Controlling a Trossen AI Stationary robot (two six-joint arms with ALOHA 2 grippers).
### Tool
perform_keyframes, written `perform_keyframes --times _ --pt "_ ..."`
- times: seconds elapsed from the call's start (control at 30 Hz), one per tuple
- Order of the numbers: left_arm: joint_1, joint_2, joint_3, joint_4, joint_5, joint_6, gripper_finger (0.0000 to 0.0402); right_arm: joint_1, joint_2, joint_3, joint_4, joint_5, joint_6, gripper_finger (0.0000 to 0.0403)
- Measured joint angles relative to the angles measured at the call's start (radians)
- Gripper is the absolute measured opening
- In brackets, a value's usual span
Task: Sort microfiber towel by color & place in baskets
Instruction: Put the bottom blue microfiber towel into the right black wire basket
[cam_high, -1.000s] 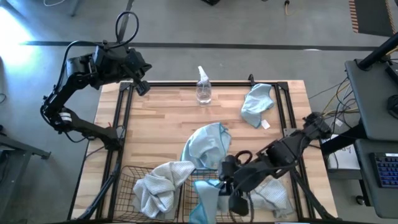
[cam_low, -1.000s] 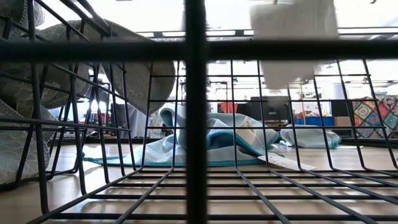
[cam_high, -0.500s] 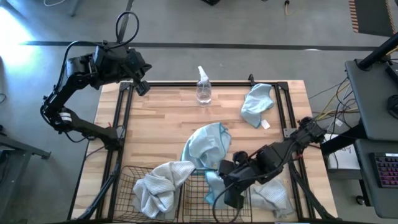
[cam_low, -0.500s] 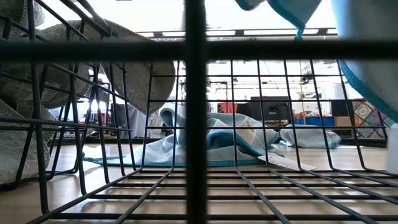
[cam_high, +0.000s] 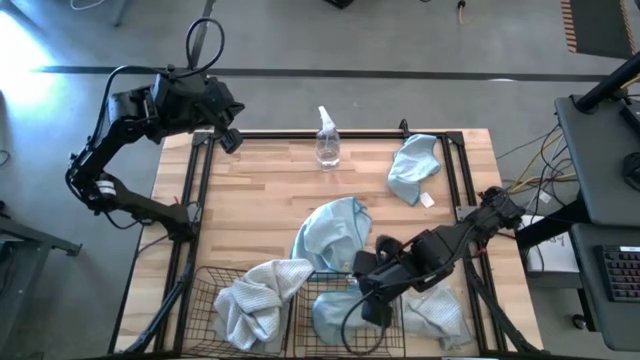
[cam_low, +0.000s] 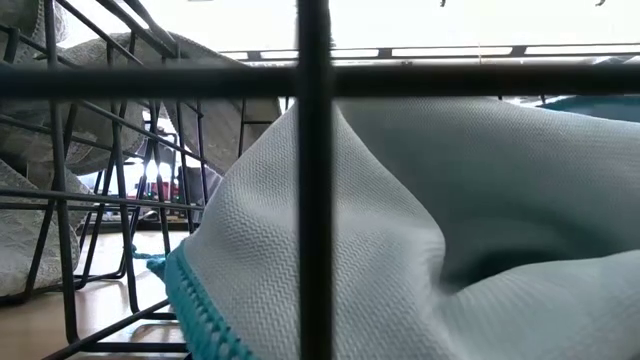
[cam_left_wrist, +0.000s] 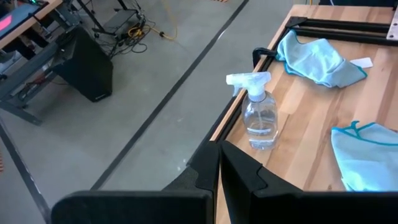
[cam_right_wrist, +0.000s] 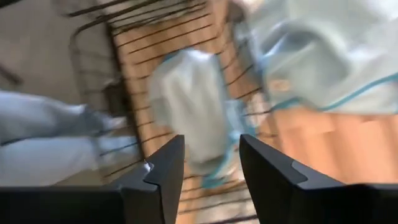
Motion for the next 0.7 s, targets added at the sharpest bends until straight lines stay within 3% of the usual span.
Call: perform_keyframes --times 0.23,0.43,0.7 --pt "0.0 0.009 0.0 0.011 0.001 -0.002 0.0 -0.065 0.003 0.0 -0.022 0.273 -0.079 0.0144" --pt "0.0 0.016 0.0 0.012 0.003 -0.003 0.0 -0.153 0.008 -0.02 -0.07 0.284 -0.138 0.0152" --pt "0.0 0.03 0.0 0.013 0.025 -0.001 0.0 -0.265 0.016 -0.16 -0.048 0.234 -0.223 0.0168"
